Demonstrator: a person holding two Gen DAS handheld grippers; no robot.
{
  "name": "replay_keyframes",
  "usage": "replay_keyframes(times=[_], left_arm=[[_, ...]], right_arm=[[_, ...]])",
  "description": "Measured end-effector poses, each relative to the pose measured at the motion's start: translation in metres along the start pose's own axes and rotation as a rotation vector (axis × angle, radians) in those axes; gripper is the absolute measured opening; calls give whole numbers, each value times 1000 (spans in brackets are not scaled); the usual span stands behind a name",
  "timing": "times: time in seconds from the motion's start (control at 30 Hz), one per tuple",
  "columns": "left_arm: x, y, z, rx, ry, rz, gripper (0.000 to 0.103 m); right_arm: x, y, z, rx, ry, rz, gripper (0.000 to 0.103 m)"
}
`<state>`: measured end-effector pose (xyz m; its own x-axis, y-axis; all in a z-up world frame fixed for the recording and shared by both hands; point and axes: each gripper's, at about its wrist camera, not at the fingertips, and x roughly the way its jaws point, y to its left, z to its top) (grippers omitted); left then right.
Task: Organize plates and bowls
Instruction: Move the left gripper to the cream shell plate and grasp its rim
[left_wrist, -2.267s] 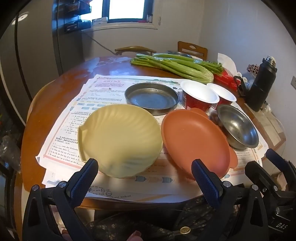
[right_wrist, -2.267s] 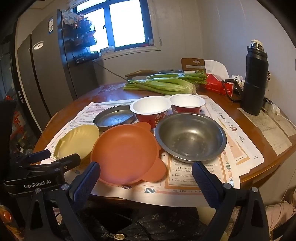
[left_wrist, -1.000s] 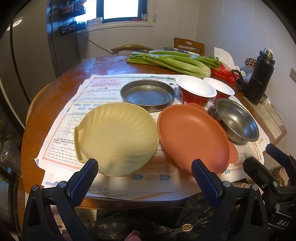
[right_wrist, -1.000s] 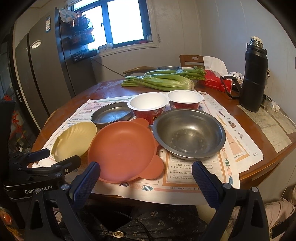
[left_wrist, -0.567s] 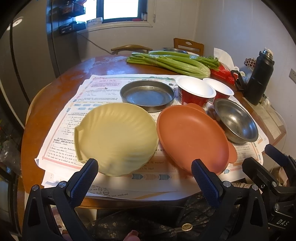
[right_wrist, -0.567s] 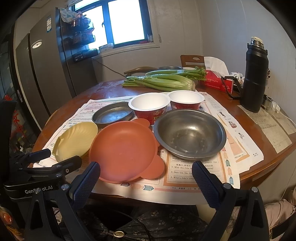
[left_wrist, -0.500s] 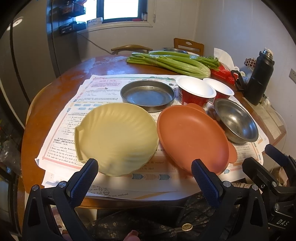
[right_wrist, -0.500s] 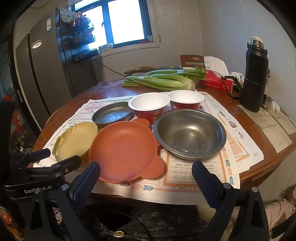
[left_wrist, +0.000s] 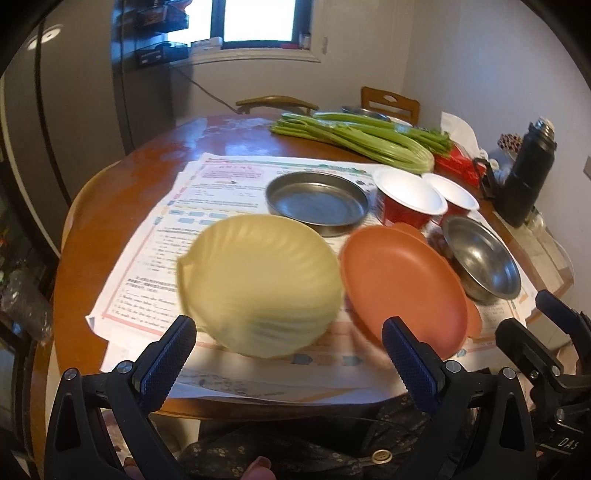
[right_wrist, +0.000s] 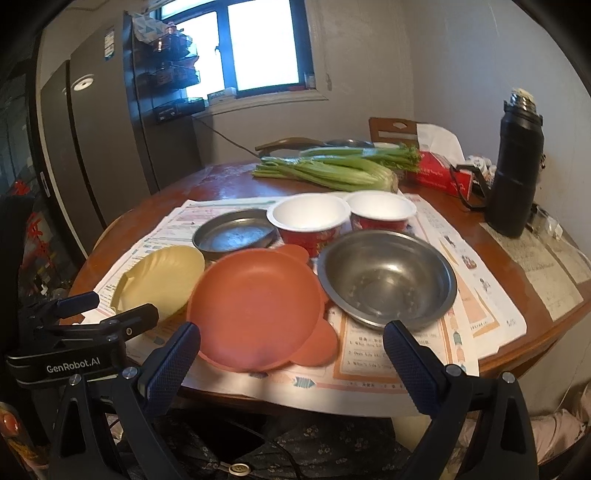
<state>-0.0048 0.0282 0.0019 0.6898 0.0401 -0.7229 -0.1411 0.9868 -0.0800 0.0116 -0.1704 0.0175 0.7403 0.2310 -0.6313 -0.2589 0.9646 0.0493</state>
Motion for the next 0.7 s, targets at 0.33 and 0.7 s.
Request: replay_keyframes(times=[0.33, 0.7], left_arm=[[-3, 47, 5, -97, -16, 59, 101], [9, 88, 5, -183, 7, 71, 101]], right_arm=[[3, 30, 21, -74, -30, 79, 100], [37, 73, 46, -194, 44, 189, 100]])
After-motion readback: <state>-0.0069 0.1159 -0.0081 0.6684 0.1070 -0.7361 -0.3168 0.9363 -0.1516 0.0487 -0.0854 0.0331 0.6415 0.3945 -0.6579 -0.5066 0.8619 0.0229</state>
